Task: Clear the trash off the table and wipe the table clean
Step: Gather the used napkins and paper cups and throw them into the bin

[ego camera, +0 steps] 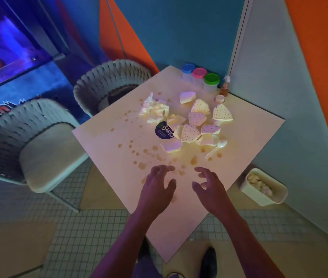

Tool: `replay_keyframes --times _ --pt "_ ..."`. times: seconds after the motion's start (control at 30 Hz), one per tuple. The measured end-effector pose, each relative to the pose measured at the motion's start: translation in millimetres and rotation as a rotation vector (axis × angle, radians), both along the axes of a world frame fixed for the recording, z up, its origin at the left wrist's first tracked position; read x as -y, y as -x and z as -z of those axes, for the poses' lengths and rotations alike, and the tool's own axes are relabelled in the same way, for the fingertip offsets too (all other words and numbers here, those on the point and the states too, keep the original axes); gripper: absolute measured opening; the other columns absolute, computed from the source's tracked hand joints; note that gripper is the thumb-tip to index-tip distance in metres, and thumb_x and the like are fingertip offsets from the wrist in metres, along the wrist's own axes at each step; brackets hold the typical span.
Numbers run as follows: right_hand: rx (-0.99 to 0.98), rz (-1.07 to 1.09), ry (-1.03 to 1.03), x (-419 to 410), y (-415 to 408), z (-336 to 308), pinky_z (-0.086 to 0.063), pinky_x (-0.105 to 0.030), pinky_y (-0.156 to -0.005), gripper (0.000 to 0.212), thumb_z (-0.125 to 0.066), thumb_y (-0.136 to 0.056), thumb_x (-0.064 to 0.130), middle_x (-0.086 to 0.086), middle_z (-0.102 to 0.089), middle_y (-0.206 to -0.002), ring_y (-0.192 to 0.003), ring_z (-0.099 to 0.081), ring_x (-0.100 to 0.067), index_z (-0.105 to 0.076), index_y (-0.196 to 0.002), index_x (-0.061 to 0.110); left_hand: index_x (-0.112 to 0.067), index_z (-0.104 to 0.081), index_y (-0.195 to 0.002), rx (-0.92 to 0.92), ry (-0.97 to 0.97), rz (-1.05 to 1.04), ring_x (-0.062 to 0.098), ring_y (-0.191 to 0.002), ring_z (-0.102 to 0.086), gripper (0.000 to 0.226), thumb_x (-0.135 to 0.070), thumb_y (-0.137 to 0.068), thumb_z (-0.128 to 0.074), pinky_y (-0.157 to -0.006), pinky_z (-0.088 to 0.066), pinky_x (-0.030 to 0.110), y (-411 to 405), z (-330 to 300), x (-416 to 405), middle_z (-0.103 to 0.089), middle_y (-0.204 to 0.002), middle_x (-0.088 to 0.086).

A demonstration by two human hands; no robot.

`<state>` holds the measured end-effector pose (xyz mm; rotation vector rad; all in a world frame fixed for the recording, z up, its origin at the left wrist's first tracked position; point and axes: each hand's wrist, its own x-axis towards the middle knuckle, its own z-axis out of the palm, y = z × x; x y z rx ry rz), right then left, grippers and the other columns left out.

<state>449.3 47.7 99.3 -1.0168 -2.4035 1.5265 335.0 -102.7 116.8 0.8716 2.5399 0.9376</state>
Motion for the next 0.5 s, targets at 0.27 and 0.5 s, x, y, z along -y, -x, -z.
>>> replay_keyframes --times 0.27,0.5 --pt "0.027 0.165 -0.012 58 80 5 -0.050 -0.035 -0.088 0.044 -0.063 -0.093 0.026 0.005 -0.053 -0.123 -0.101 -0.062 -0.017 -0.049 -0.133 0.035 -0.033 -0.053 -0.135 0.016 -0.041 0.149 0.014 -0.125 -0.052 0.039 -0.030 -0.097 -0.062 -0.099 -0.051 0.037 98 11 45 -0.047 -0.139 -0.009" --pt "0.065 0.256 0.004 113 133 7 -0.045 -0.029 -0.082 0.050 -0.066 -0.091 0.024 0.003 -0.053 -0.125 -0.100 -0.062 -0.017 -0.047 -0.135 0.035 -0.031 -0.052 -0.135 0.008 -0.058 0.251 0.016 -0.126 -0.052 0.040 -0.029 -0.096 -0.062 -0.098 -0.052 0.039 177 17 90 -0.047 -0.139 -0.006"
